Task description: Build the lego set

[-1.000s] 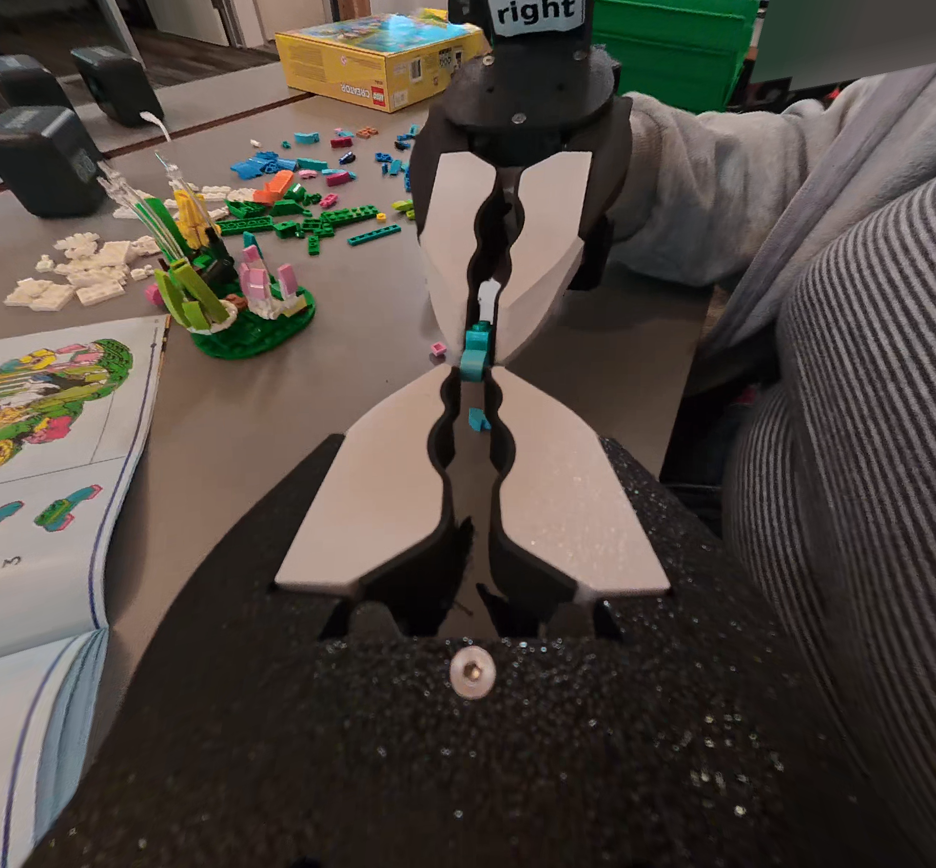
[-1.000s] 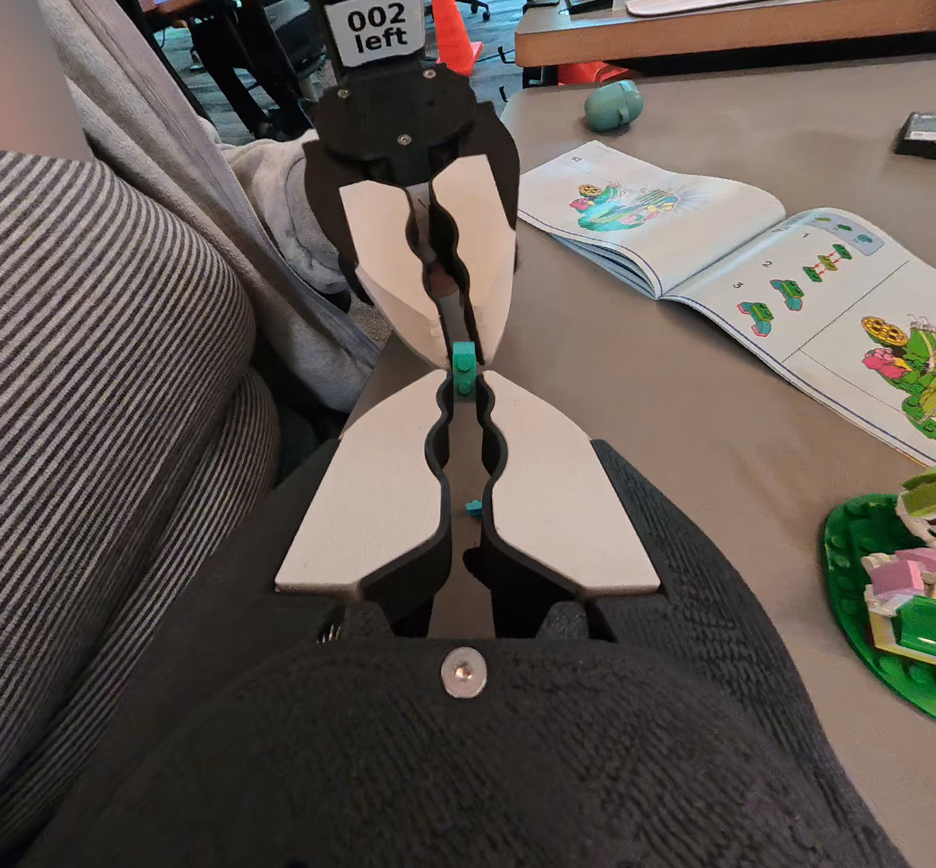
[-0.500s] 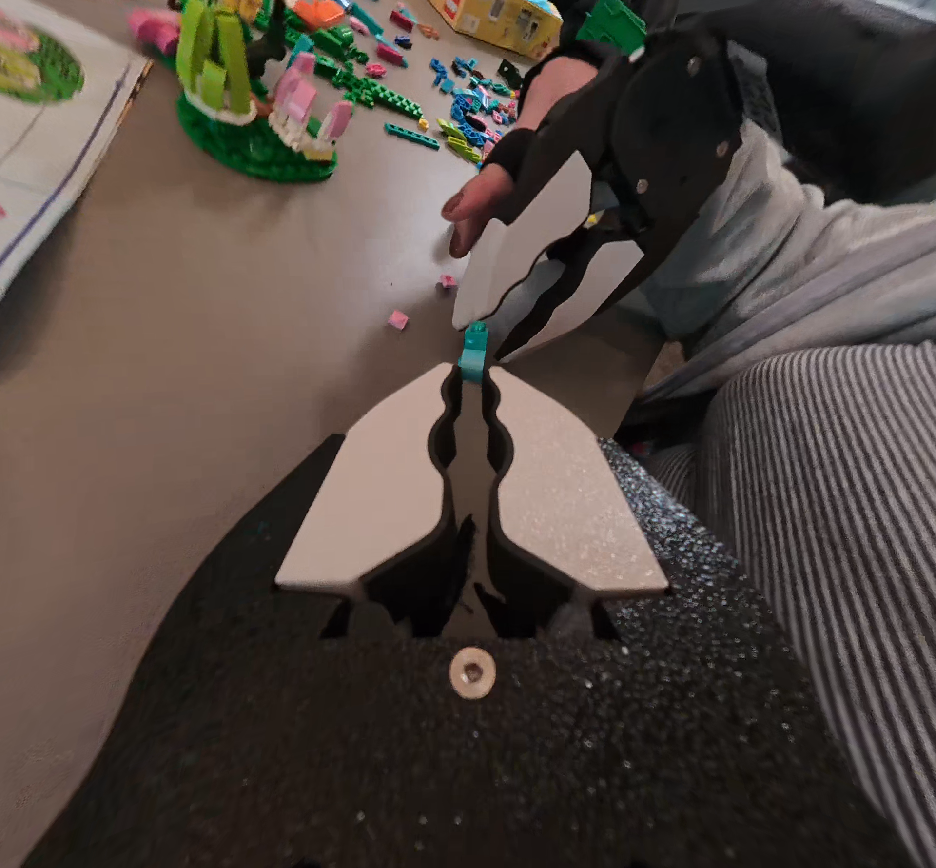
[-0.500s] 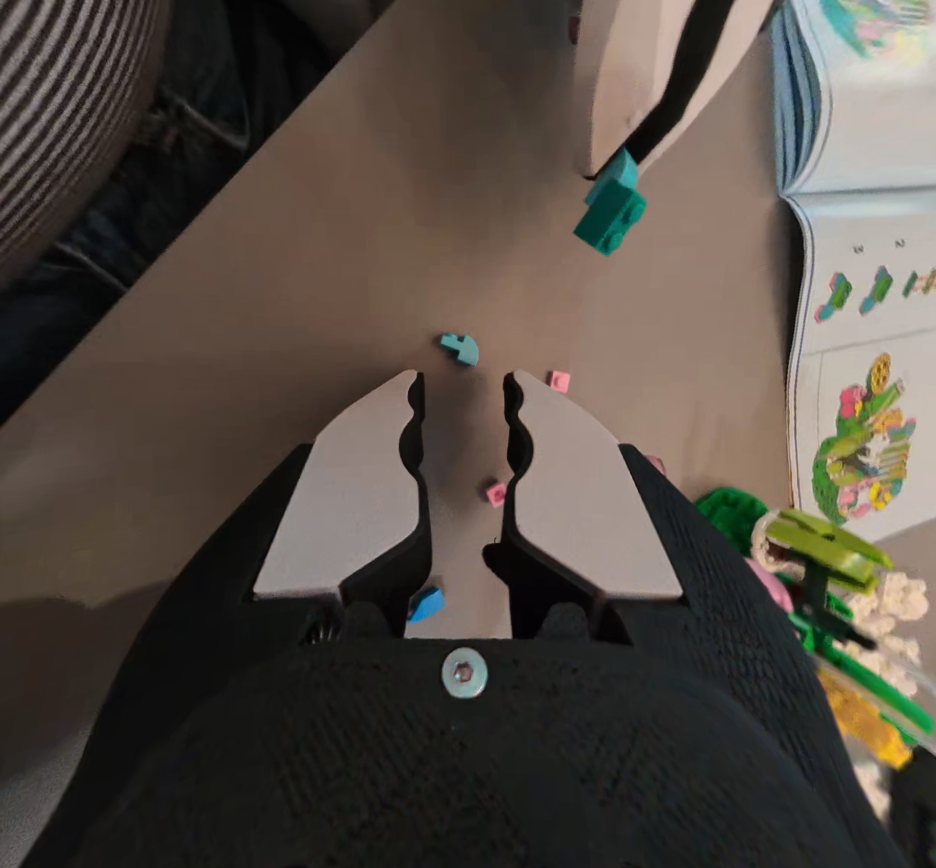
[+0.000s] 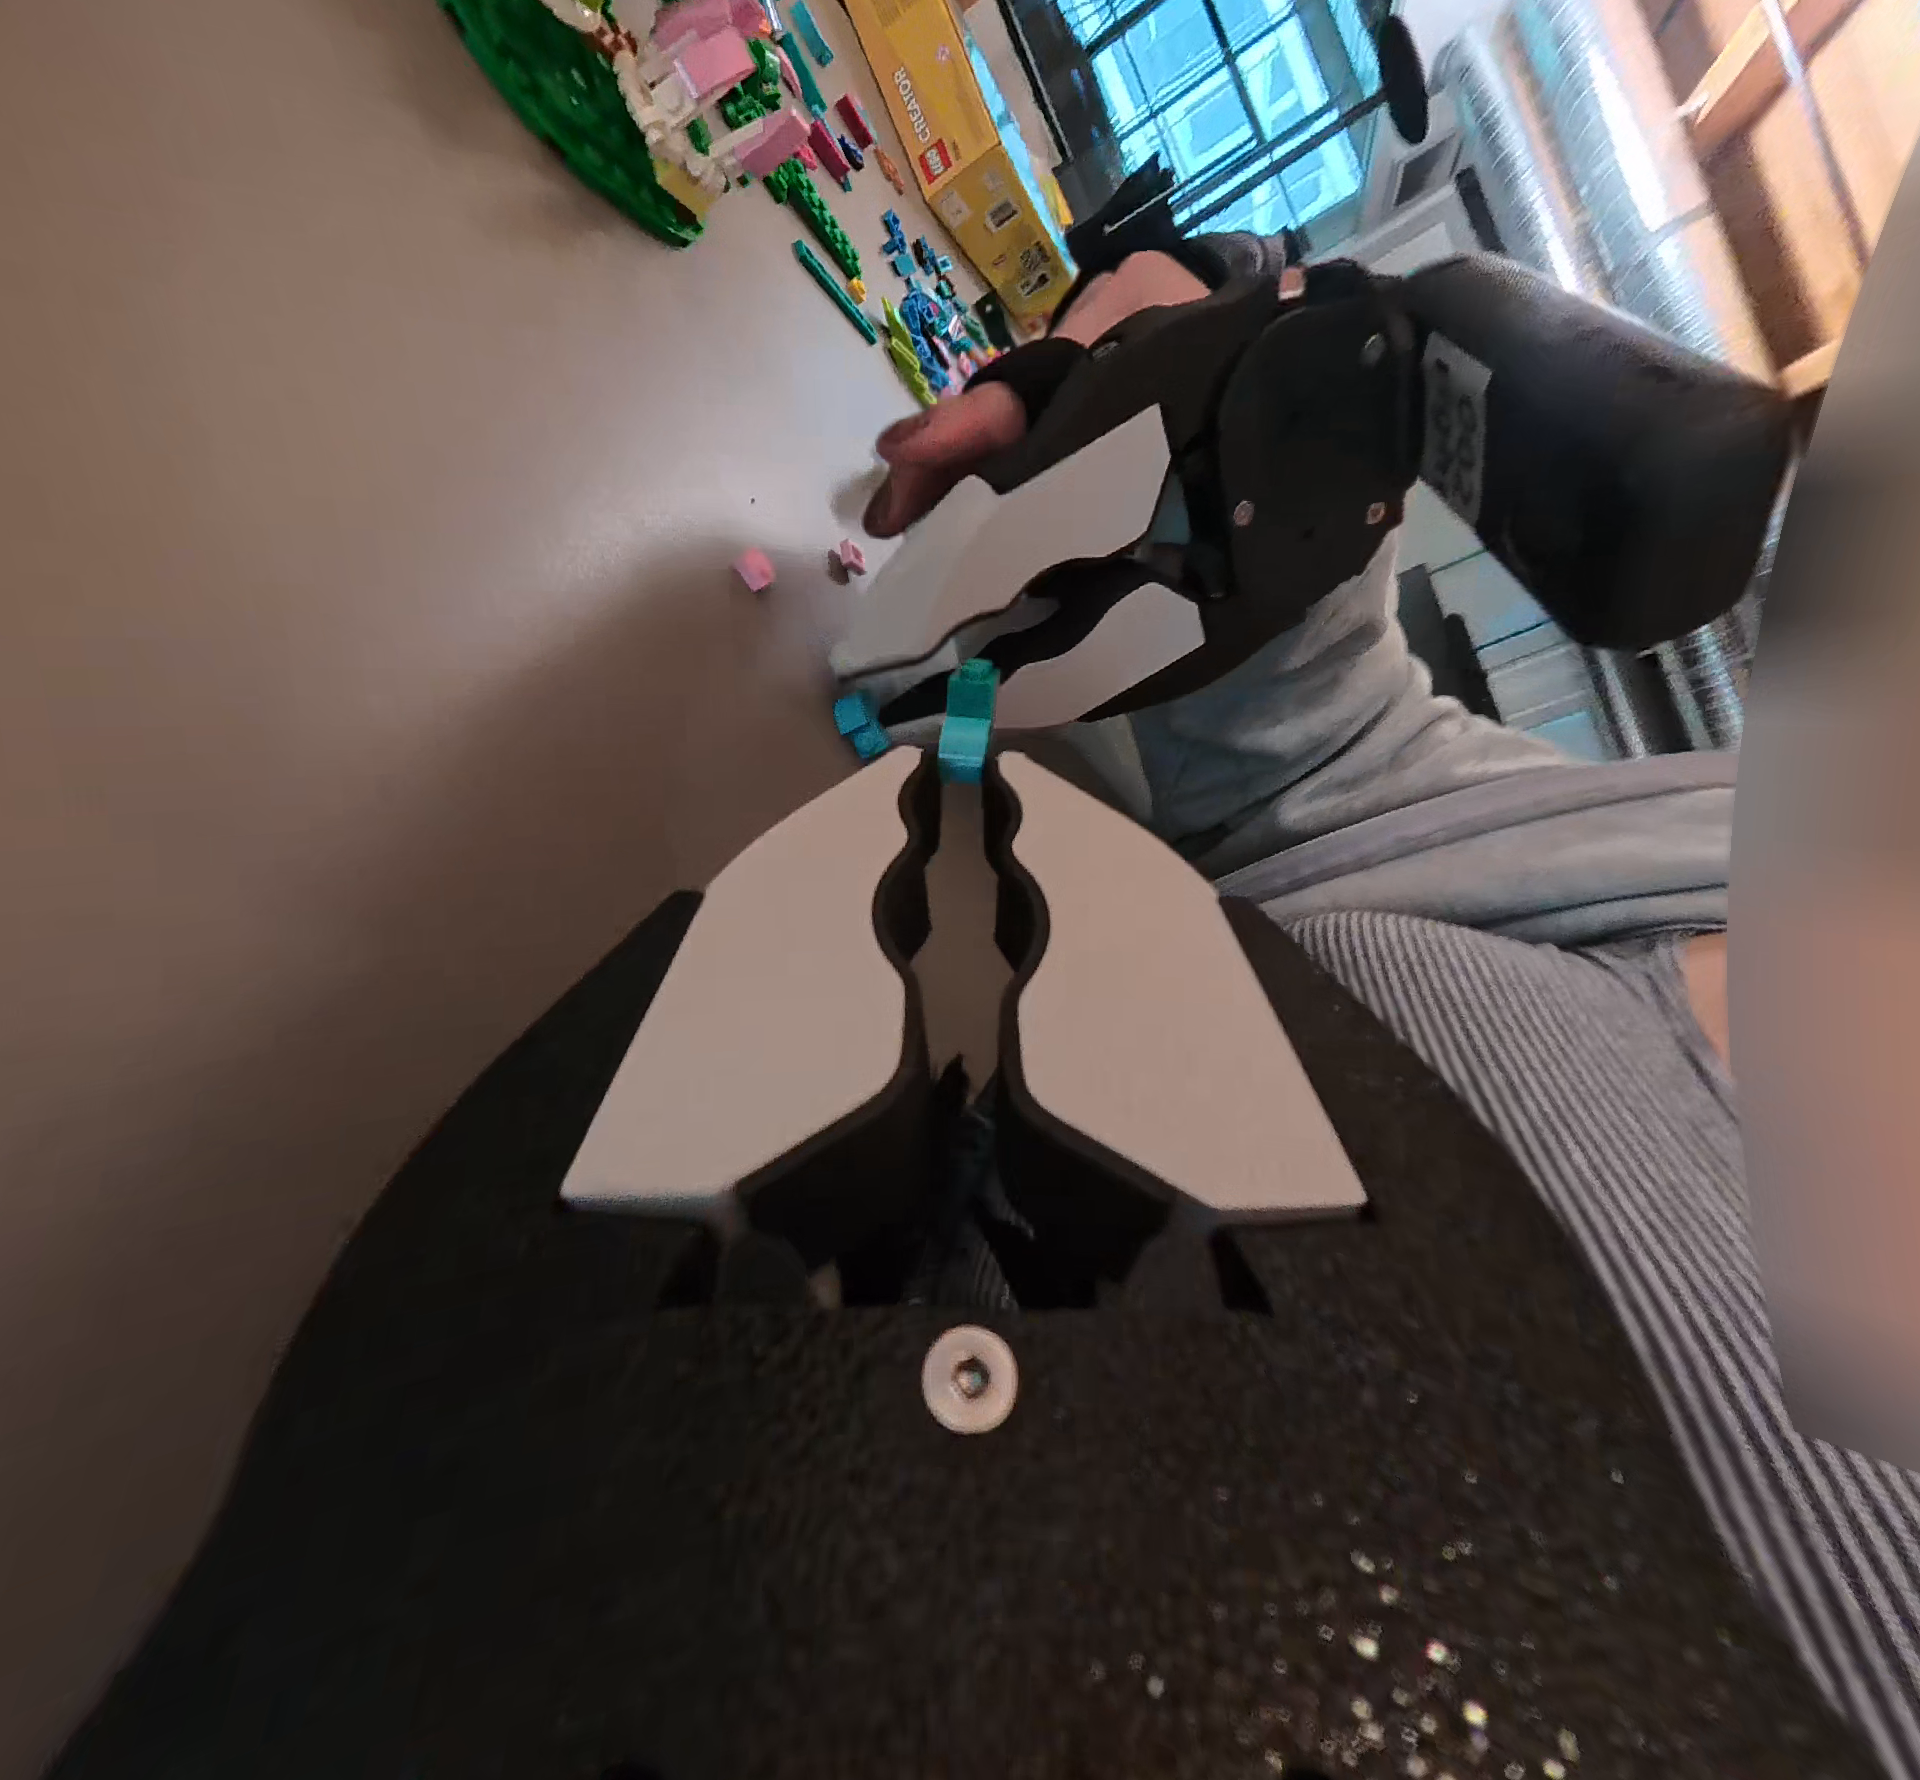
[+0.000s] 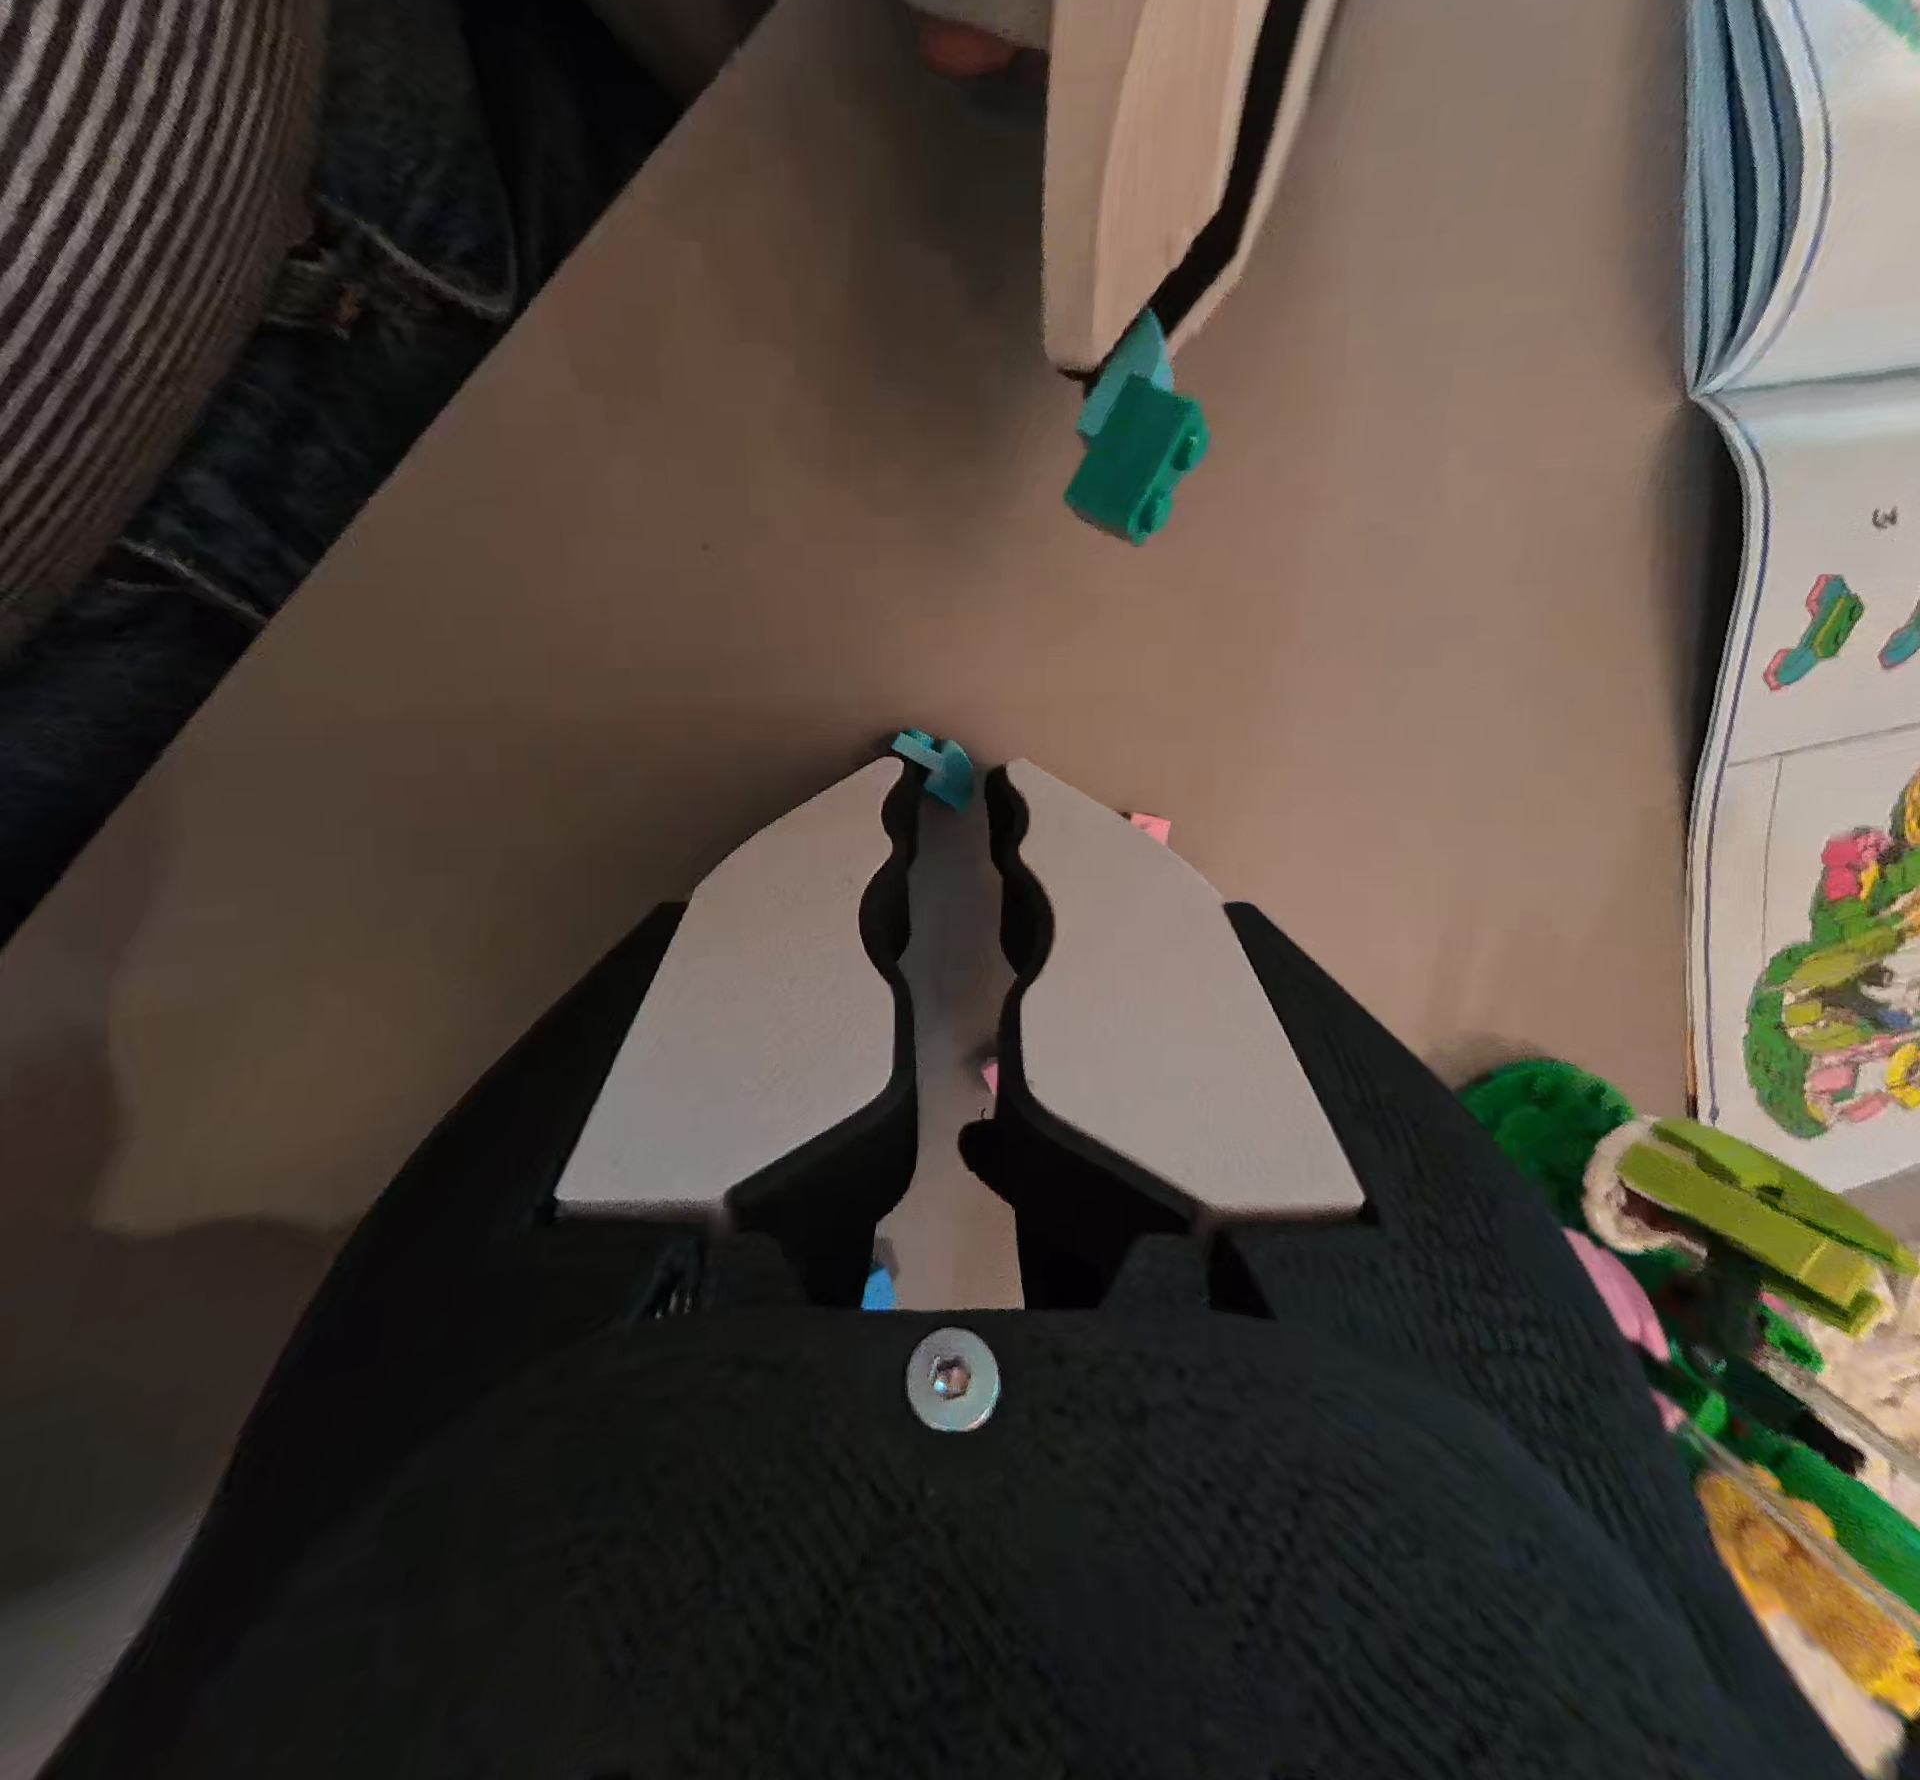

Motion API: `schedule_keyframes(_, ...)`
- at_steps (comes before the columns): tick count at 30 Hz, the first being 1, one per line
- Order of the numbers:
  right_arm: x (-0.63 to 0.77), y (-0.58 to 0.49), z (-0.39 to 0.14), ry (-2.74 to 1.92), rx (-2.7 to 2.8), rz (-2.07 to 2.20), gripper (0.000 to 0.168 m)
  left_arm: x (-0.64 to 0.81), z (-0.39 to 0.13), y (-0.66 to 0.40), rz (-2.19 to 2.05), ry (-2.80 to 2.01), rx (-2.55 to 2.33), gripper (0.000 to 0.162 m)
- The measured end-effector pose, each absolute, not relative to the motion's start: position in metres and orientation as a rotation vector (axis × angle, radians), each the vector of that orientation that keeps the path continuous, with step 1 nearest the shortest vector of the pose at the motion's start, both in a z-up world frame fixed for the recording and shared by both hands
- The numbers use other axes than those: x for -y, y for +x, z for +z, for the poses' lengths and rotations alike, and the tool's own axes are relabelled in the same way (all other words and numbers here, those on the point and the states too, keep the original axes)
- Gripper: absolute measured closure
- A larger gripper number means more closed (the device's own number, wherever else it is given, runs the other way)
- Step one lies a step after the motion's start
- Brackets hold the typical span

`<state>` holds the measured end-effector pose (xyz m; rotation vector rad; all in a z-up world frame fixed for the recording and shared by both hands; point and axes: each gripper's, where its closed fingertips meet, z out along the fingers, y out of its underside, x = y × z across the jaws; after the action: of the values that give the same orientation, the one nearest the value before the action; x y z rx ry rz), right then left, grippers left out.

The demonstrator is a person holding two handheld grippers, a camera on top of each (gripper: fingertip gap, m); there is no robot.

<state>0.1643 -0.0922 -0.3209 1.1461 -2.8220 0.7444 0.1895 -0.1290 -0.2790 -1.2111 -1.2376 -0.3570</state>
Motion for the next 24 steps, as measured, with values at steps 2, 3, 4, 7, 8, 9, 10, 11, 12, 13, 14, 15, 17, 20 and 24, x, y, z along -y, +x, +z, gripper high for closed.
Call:
schedule_keyframes(2, 0.097, 0.161, -0.315, 1.049, 2.825, 0.806, 0.150, 0.128, -0.278, 0.189, -0.355, -1.210, 1.247, 0.155)
schedule_keyframes(3, 0.102, 0.163, -0.308, 0.991, 2.838, 0.899, 0.149, 0.129, -0.278, 0.188, -0.341, -1.214, 1.248, 0.155)
schedule_keyframes(4, 0.109, 0.166, -0.299, 0.925, 2.851, 1.017, 0.148, 0.129, -0.277, 0.187, -0.329, -1.210, 1.248, 0.155)
schedule_keyframes(7, 0.124, 0.175, -0.274, 0.774, 2.859, 1.314, 0.144, 0.129, -0.277, 0.183, -0.328, -1.181, 1.255, 0.155)
schedule_keyframes(8, 0.126, 0.176, -0.270, 0.765, 2.844, 1.356, 0.144, 0.128, -0.277, 0.183, -0.337, -1.171, 1.258, 0.155)
schedule_keyframes(9, 0.127, 0.178, -0.269, 0.777, 2.825, 1.359, 0.144, 0.126, -0.277, 0.183, -0.350, -1.162, 1.257, 0.155)
schedule_keyframes(10, 0.126, 0.178, -0.270, 0.804, 2.803, 1.333, 0.144, 0.125, -0.276, 0.184, -0.361, -1.153, 1.254, 0.155)
schedule_keyframes(11, 0.126, 0.178, -0.273, 0.832, 2.776, 1.294, 0.144, 0.124, -0.276, 0.184, -0.366, -1.151, 1.253, 0.155)
schedule_keyframes(12, 0.126, 0.177, -0.275, 0.857, 2.754, 1.255, 0.145, 0.123, -0.275, 0.184, -0.369, -1.151, 1.251, 0.155)
schedule_keyframes(13, 0.126, 0.176, -0.277, 0.878, 2.736, 1.224, 0.150, 0.122, -0.275, 0.184, -0.374, -1.149, 1.250, 0.155)
schedule_keyframes(14, 0.126, 0.175, -0.279, 0.899, 2.726, 1.203, 0.156, 0.122, -0.275, 0.184, -0.375, -1.145, 1.254, 0.155)
schedule_keyframes(15, 0.126, 0.175, -0.281, 0.923, 2.732, 1.185, 0.156, 0.122, -0.273, 0.185, -0.376, -1.139, 1.245, 0.155)
schedule_keyframes(17, 0.123, 0.176, -0.286, 0.977, 2.788, 1.145, 0.157, 0.124, -0.273, 0.186, -0.349, -1.170, 1.248, 0.146)
schedule_keyframes(20, 0.119, 0.175, -0.301, 1.088, 2.870, 1.019, 0.157, 0.133, -0.281, 0.186, -0.136, -1.359, 1.263, 0.136)
schedule_keyframes(24, 0.121, 0.175, -0.313, 1.180, 2.930, 0.912, 0.157, 0.130, -0.284, 0.190, 0.012, -1.587, 1.177, 0.132)
